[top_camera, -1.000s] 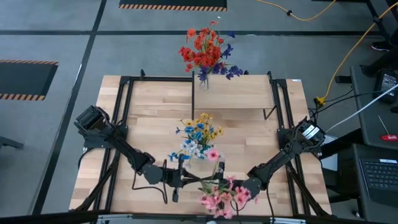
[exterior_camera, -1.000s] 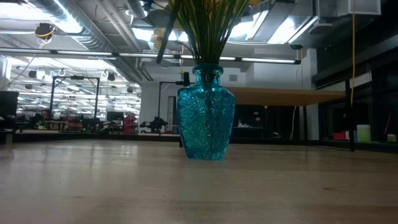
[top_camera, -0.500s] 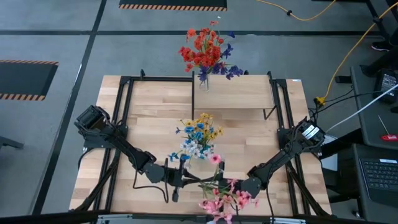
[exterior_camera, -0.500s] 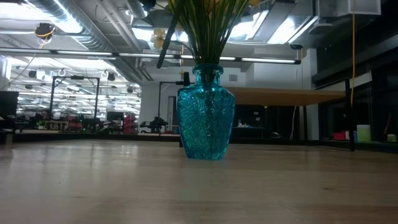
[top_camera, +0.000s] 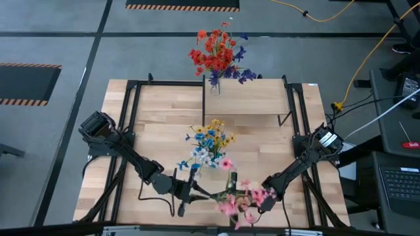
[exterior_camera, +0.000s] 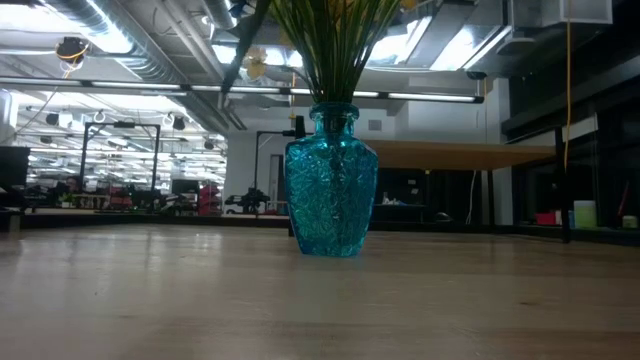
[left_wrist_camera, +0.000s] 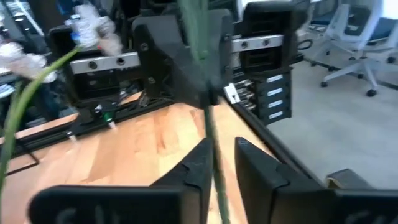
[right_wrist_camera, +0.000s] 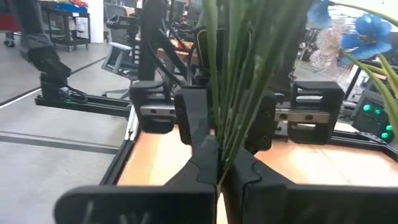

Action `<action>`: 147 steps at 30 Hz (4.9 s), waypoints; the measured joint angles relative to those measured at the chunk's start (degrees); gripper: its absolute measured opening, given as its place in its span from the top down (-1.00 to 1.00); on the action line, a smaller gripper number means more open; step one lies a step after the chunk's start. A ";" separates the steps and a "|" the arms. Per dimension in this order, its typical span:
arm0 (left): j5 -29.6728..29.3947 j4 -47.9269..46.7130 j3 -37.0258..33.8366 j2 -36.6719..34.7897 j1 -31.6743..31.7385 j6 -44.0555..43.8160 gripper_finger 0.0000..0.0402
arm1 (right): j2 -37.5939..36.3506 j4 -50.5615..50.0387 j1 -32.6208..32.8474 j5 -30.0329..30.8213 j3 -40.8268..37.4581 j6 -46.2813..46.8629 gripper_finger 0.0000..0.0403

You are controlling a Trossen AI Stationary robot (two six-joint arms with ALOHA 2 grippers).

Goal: Pick and place flowers into a vace then onto a shelf
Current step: Put the pink flowers into the blue vase

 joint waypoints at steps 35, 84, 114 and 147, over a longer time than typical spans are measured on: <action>-6.33 -11.93 -9.94 -12.55 -8.12 -14.47 0.99 | -10.92 -14.24 6.90 15.06 -10.31 16.82 1.00; -6.40 -16.42 -9.94 -12.50 -5.77 -13.29 0.98 | -21.07 3.06 -5.10 10.96 -18.53 -2.30 1.00; -6.43 -16.80 -9.94 -12.50 -5.76 -13.31 0.97 | -19.00 -7.17 -10.85 4.99 -18.43 9.11 1.00; -6.43 -18.01 -9.97 -12.50 -5.77 -13.33 0.96 | -14.38 -7.73 -13.28 3.08 -18.47 10.61 1.00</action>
